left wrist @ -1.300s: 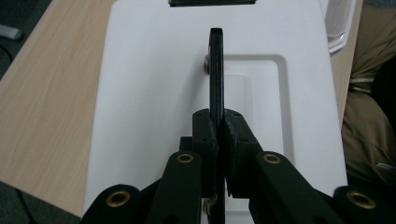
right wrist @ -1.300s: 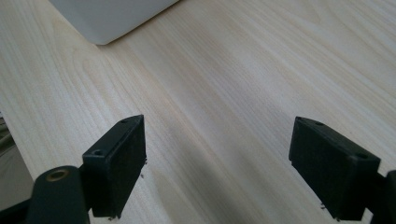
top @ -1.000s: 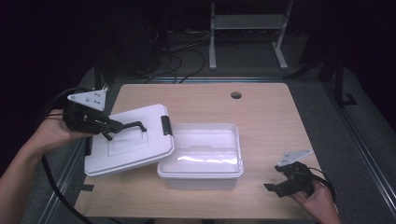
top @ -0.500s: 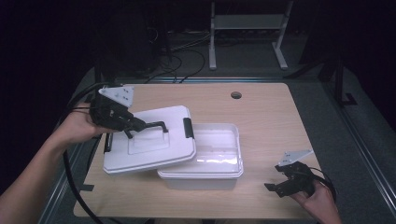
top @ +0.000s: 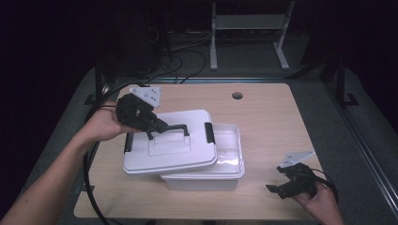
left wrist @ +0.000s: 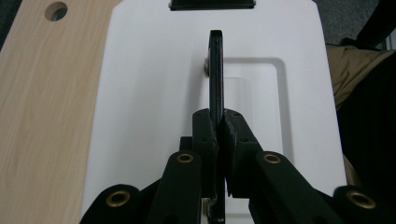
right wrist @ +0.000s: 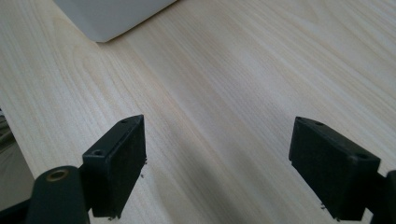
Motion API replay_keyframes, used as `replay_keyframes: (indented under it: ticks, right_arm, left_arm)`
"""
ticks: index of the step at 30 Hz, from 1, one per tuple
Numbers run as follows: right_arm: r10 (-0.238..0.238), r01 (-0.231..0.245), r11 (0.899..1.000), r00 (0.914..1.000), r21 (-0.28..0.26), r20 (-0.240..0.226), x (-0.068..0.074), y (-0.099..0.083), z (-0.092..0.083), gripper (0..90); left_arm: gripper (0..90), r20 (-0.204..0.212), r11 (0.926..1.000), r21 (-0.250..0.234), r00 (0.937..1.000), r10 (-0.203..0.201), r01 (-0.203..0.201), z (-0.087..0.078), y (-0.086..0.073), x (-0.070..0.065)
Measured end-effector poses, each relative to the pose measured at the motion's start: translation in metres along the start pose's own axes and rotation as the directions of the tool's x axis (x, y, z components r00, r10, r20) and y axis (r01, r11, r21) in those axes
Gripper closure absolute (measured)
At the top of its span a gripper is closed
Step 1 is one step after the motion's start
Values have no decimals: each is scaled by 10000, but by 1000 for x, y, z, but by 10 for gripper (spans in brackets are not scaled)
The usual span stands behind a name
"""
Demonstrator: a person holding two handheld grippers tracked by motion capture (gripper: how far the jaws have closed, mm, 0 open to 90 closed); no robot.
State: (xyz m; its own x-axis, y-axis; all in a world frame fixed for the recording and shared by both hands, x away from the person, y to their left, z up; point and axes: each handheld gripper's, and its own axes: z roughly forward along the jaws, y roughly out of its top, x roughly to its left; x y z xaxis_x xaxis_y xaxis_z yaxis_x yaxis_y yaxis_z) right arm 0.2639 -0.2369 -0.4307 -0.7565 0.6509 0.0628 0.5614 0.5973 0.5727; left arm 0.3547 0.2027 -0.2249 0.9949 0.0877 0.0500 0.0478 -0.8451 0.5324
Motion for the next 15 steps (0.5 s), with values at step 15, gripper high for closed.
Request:
replay_keyframes:
  ticks: [15]
  right_arm:
    - [-21, 22, 9999, 10000, -159, 46, 1, 0, -4, 182]
  left_arm:
    - [844, 281, 9996, 34, 9992, 285, -287, 23, 25, 0]
